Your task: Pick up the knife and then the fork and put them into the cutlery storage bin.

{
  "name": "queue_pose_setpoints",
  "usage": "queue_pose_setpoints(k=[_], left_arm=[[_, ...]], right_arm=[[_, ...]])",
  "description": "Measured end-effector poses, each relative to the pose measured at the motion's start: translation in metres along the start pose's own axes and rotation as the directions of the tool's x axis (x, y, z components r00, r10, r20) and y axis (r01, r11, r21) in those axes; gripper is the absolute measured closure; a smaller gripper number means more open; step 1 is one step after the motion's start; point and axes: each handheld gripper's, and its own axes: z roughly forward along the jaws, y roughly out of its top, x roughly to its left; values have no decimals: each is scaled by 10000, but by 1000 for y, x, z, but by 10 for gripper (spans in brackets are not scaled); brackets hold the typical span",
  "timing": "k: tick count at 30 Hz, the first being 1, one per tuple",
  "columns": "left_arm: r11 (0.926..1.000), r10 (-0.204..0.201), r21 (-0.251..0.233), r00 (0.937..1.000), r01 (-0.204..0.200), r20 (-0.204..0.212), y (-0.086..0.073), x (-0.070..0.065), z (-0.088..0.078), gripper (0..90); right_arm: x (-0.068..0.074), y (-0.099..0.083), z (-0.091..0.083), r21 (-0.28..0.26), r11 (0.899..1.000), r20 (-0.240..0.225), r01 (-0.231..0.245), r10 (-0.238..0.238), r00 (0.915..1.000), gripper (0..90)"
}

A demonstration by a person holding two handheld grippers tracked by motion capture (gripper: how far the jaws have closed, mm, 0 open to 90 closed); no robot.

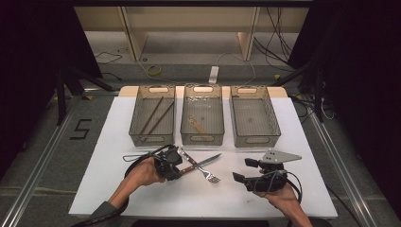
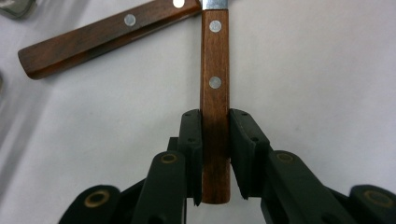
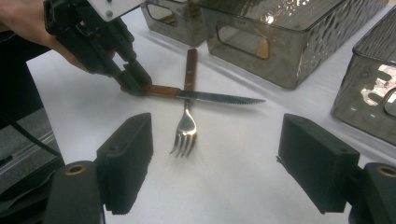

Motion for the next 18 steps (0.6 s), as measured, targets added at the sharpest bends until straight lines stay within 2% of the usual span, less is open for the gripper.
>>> queue_pose_setpoints(k=[5,8,13,18], left_arm=[[9976,-336,-586,9982,365,495,3,-3,-16,749],[9969,-479,-578,9957,526,796,3,-4,-18,748],[9981,-442,-390,9936,485,1041,4,-9,-18,749],[9988,-305,-337,9927,347,1167,6,-15,-20,748]], right_arm=[[1,0,0,-40,10000,-47,-23,23,10000,270],[3,0,1,-52,10000,-26,20,-20,10000,270],[11,2,3,-72,9994,-94,346,-347,9994,270],[24,5,9,70,9947,-215,1026,-1024,9945,270]])
